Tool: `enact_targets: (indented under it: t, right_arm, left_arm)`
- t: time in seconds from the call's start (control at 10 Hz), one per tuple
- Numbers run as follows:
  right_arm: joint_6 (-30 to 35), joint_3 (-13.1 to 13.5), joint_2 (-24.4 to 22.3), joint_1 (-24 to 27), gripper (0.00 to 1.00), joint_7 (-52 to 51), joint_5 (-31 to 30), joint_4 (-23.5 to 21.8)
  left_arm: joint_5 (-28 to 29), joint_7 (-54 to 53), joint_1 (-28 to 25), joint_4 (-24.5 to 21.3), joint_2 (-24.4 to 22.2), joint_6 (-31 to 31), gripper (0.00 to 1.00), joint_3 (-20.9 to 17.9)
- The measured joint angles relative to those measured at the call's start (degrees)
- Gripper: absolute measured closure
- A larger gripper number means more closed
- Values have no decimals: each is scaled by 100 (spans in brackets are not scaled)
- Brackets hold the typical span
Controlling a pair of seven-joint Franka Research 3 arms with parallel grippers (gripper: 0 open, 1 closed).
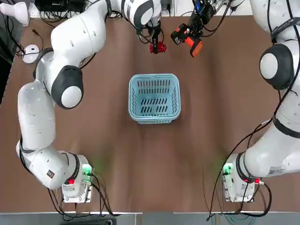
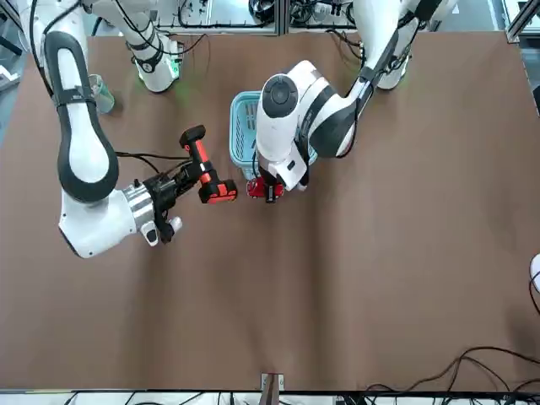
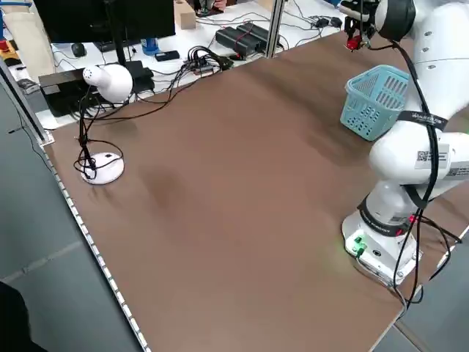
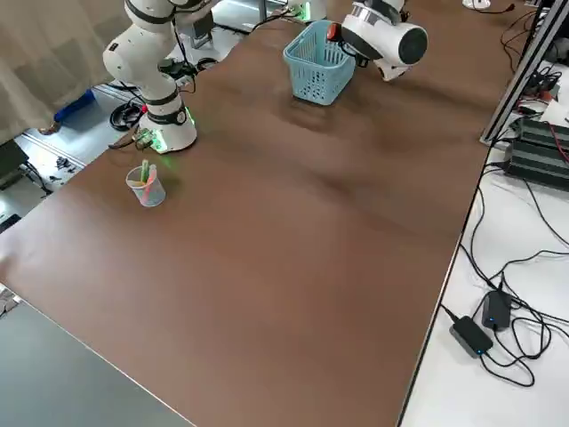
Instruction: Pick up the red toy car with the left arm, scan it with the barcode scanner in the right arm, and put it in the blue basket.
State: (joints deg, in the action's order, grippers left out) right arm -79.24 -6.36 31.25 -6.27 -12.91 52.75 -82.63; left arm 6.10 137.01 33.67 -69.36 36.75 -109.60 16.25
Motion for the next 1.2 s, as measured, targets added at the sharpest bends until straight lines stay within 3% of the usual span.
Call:
enact_targets:
  t: [0.4, 0.8, 0.9, 1.2]
  right_arm:
    - [0, 96, -153, 80, 63, -432, -27, -398]
    - [-4, 110, -227, 107, 63, -451, -69, -452]
    - [-22, 127, -253, 123, 63, -295, -291, -392]
    - [150, 164, -428, 232, 63, 821, -1945, 432]
  left_arm:
    - [0, -2, -1, 0, 1, 0, 52, -4]
    - [0, -12, -3, 1, -1, 0, 52, -9]
    - [0, -12, -3, 1, -2, 0, 52, -10]
    - [0, -12, -7, -3, -36, 2, 52, -10]
